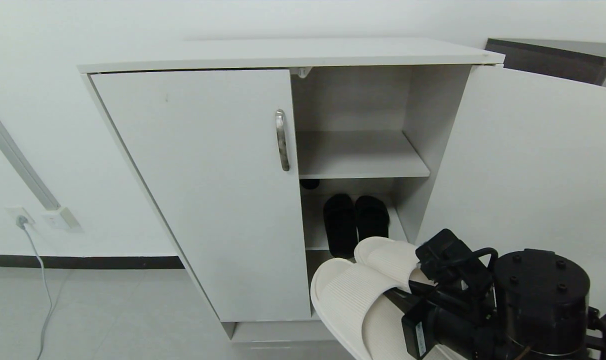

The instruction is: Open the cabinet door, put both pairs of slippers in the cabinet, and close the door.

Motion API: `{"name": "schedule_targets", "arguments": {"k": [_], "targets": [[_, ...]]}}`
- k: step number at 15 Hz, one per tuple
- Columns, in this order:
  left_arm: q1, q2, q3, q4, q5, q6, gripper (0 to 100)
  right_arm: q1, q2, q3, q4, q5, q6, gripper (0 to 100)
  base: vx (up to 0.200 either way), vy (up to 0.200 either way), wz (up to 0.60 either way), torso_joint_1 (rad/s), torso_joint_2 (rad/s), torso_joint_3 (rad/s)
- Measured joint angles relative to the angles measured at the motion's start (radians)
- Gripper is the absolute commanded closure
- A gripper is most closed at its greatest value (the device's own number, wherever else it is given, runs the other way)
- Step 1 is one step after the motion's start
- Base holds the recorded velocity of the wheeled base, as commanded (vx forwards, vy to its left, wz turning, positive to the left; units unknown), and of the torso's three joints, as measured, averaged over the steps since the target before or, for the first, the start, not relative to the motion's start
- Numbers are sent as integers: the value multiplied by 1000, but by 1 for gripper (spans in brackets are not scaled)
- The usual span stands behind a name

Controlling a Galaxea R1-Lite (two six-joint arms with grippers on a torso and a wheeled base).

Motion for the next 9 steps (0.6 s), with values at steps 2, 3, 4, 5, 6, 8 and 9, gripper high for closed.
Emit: {"name": "schedule_targets", "arguments": {"k": [2, 3, 4, 5, 6, 8, 9], "targets": [[0, 0, 0, 0, 0, 0, 100, 0, 19, 6, -63, -1, -1, 100, 0, 0, 0, 0, 0, 0], [0, 0, 0, 0, 0, 0, 100, 0, 30, 11, -84, -1, -1, 100, 0, 0, 0, 0, 0, 0], [0, 0, 0, 0, 0, 0, 100, 3, 45, 14, -115, -2, -3, 100, 0, 0, 0, 0, 0, 0], [0, 0, 0, 0, 0, 0, 100, 6, 58, 13, -131, -9, -4, 100, 0, 0, 0, 0, 0, 0], [0, 0, 0, 0, 0, 0, 100, 7, 74, 2, -131, -16, -3, 100, 0, 0, 0, 0, 0, 0], [0, 0, 0, 0, -1, 0, 100, 10, 116, -74, -134, -111, 11, 100, 0, 0, 0, 0, 0, 0], [0, 0, 0, 0, -1, 0, 100, 10, 146, -120, -133, -179, 20, 100, 0, 0, 0, 0, 0, 0]]}}
